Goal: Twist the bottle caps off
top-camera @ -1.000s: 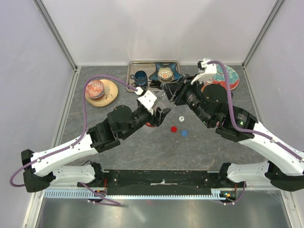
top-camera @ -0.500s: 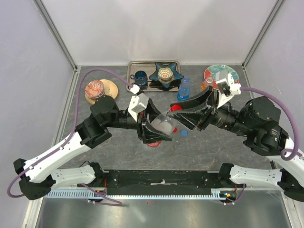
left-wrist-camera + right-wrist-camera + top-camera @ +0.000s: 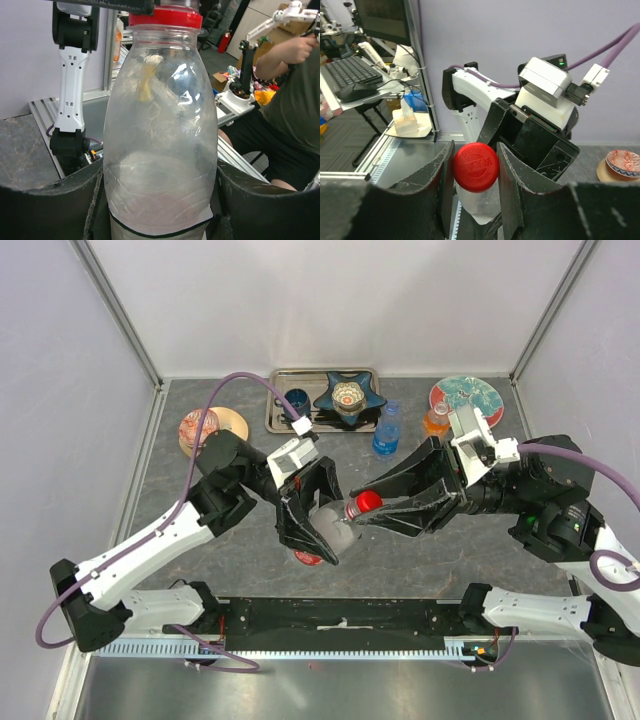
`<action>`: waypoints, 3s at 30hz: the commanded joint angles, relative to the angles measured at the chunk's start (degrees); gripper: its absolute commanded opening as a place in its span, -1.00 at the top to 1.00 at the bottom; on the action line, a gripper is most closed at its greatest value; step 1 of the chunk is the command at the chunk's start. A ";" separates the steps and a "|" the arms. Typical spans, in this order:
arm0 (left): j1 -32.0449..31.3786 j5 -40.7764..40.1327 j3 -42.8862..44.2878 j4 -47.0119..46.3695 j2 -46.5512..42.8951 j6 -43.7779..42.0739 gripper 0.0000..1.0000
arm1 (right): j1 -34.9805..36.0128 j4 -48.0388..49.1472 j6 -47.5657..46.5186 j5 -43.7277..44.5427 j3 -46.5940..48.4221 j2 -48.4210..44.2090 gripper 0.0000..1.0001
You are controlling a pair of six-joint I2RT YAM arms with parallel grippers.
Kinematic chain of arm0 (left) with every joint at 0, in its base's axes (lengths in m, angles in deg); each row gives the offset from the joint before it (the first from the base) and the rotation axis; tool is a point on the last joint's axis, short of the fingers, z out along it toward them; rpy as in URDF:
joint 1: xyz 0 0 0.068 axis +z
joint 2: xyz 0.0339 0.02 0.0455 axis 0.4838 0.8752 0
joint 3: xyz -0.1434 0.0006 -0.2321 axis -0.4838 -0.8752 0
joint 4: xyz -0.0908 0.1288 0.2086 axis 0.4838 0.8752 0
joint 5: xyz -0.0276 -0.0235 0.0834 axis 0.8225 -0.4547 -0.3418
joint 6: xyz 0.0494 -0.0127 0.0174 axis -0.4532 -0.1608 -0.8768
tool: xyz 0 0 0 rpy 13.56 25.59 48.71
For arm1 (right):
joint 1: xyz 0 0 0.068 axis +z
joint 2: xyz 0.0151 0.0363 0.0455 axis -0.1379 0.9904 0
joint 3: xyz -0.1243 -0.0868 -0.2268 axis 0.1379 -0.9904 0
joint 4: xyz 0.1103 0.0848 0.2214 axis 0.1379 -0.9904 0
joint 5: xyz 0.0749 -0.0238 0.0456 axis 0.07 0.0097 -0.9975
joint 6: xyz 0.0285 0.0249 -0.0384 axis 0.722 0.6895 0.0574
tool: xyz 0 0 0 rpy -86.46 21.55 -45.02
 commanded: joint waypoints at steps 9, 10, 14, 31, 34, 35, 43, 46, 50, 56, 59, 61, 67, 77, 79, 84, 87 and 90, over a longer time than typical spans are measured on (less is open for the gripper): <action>4.77 -3.16 2.29 -1.08 2.16 -0.30 0.05 | 0.88 1.50 2.01 -0.85 5.89 -3.70 1.00; 5.04 -4.29 2.29 3.30 1.81 -2.15 0.05 | 0.79 1.59 1.75 4.16 5.46 -4.40 1.00; 5.74 -12.80 1.25 14.74 -2.40 -11.65 0.05 | 0.88 0.01 -1.67 31.73 3.70 -7.82 1.00; 5.92 -63.19 -17.21 29.70 -33.86 -23.35 -0.01 | 0.79 -4.40 9.64 62.84 -30.83 -2.93 1.00; 5.83 -67.31 -18.79 31.54 -38.61 -23.35 -0.01 | 0.79 0.43 14.30 61.00 -38.04 2.60 1.00; 5.83 -68.89 -19.06 31.90 -40.80 -23.27 -0.01 | 0.79 1.84 16.40 59.77 -39.53 4.46 1.00; 5.92 -71.98 -22.75 33.57 -47.50 -23.18 -0.01 | 0.79 14.67 21.43 54.40 -43.07 28.60 1.00; 5.83 -72.16 -23.19 34.28 -48.38 -23.00 -0.01 | 0.79 15.47 21.52 53.69 -40.43 35.82 1.00; 5.83 -72.60 -23.72 34.45 -49.26 -23.26 -0.01 | 0.79 15.74 22.22 53.60 -37.53 40.94 1.00; 5.83 -72.68 -23.46 34.54 -49.00 -23.88 -0.01 | 0.44 13.72 24.07 55.01 -36.04 44.02 1.00; 5.83 -72.60 -23.37 34.45 -48.91 -23.79 -0.01 | 0.44 11.79 24.77 55.36 -36.55 44.11 0.66; 5.83 -72.68 -23.37 34.63 -48.91 -23.79 -0.01 | 0.44 11.61 25.38 55.36 -37.43 43.32 0.43; 5.83 -72.60 -23.63 34.98 -48.82 -23.35 -0.01 | 0.44 11.61 26.79 56.07 -41.04 41.21 -0.21; 5.83 -72.68 -22.76 34.98 -46.80 -23.09 -0.01 | 1.05 10.48 24.96 60.63 -37.11 31.91 -0.36; 5.83 -72.60 -21.97 35.07 -45.58 -23.35 -0.01 | 1.32 7.67 22.51 63.26 -33.42 28.22 -0.37; 5.83 -72.51 -20.47 34.72 -42.23 -23.18 -0.01 | 1.76 -1.83 17.92 64.68 -18.91 21.37 -0.50; 5.83 -70.06 -18.72 33.67 -38.55 -23.26 -0.02 | 1.93 -7.11 16.87 66.79 -12.75 16.19 -0.56; 5.83 -59.12 -14.96 32.09 -31.02 -24.14 -0.03 | 1.93 -5.72 15.73 61.90 -10.29 7.25 -0.64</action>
